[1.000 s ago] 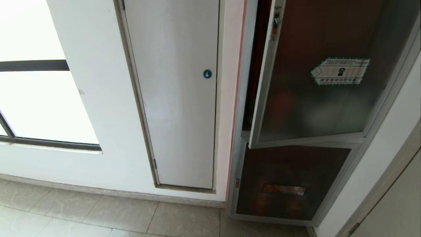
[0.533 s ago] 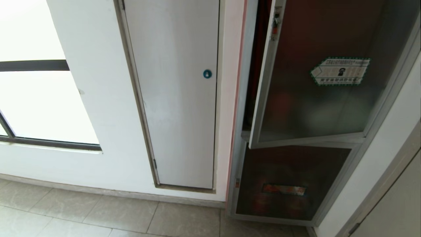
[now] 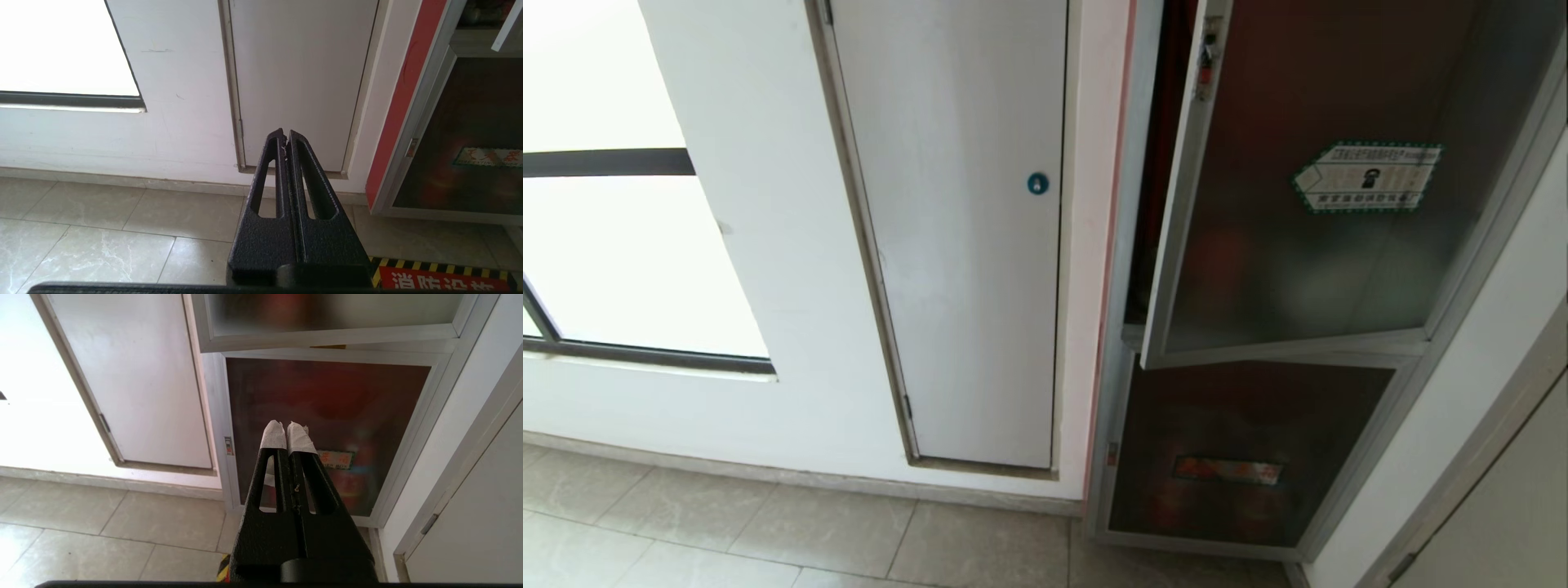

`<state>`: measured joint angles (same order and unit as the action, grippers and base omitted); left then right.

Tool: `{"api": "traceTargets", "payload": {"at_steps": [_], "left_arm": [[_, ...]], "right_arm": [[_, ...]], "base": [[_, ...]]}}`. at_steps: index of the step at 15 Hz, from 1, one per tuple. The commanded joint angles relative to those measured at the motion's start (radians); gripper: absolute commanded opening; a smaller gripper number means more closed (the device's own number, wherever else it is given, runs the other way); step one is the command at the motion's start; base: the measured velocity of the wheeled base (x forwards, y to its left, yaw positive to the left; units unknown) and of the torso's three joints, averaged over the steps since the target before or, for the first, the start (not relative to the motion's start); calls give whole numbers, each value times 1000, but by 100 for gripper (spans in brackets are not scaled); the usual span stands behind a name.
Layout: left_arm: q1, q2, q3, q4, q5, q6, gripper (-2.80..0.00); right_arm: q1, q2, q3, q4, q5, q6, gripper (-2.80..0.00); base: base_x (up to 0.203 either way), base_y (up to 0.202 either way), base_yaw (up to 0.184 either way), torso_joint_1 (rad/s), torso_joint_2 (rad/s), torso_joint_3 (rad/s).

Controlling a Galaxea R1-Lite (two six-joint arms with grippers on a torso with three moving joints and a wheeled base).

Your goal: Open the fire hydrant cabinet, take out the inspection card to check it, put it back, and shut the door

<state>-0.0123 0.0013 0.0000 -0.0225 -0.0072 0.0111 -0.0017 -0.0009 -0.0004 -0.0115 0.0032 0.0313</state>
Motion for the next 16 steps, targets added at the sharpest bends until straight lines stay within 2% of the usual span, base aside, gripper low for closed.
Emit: {"api": "traceTargets", "payload": {"at_steps": [1, 16], "left_arm": [[0, 0, 14, 0, 0, 0, -280], [0, 0, 14, 0, 0, 0, -280]], "right_arm": [[0, 1, 3, -1, -2, 22, -280], [0, 1, 3, -1, -6, 24, -280]], "base": [[0, 0, 0, 0, 0, 0], [0, 0, 0, 0, 0, 0]]}}
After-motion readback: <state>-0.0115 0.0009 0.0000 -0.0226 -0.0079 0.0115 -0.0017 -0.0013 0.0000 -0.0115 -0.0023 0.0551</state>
